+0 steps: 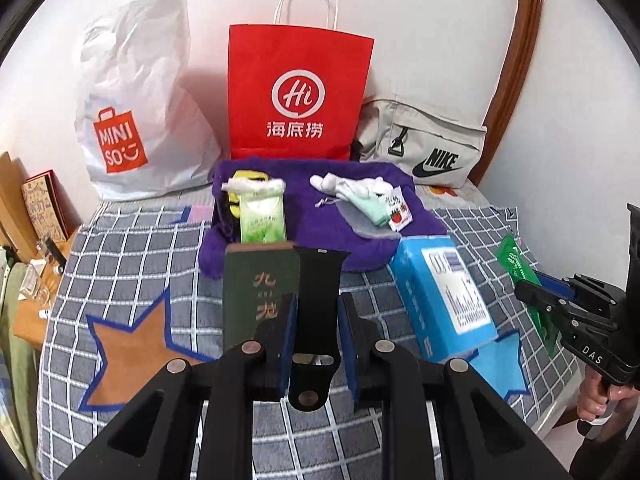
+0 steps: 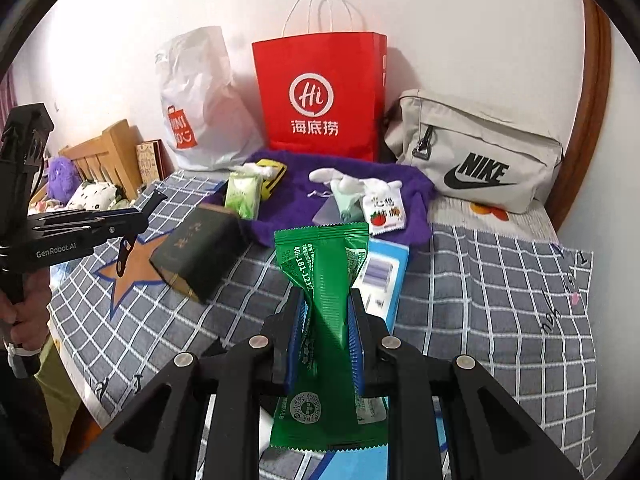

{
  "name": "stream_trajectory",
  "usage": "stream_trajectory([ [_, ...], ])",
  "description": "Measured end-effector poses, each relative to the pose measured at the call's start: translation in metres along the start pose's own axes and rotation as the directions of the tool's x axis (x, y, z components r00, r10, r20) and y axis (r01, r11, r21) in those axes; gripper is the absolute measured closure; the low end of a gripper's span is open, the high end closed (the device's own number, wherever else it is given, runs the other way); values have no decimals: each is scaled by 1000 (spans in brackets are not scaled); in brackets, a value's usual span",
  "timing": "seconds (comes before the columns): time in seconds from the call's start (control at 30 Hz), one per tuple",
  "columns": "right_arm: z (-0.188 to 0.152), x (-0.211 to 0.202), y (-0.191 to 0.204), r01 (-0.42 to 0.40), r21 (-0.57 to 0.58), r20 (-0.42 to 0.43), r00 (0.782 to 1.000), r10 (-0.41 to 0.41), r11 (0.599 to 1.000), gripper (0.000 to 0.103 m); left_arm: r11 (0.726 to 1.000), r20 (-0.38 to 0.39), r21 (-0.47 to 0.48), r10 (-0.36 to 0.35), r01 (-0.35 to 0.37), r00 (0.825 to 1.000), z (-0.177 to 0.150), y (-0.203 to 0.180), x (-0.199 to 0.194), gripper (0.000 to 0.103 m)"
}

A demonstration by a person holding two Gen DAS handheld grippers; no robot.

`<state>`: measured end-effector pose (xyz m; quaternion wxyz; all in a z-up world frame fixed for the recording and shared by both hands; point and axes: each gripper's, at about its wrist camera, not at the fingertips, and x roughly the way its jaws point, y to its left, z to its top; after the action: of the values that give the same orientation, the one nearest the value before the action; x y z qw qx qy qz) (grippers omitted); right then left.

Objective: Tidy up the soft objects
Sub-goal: 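Carry the green sachet and black strap over the purple towel with both tools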

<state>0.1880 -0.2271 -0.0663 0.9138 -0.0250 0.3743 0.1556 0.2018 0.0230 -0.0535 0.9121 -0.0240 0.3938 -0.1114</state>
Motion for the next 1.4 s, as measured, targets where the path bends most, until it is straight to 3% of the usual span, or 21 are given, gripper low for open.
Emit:
stream_trajectory([
  [0.9, 75, 65, -12, -29, -28, 29, 999, 30, 999, 82, 1000, 4, -9, -3, 3, 1000, 74, 9, 51, 83],
  [1.4, 135, 90, -33, 13, -38, 77, 997, -10, 999, 82, 1000, 24, 21, 16, -17, 1000, 127, 8, 79, 83],
])
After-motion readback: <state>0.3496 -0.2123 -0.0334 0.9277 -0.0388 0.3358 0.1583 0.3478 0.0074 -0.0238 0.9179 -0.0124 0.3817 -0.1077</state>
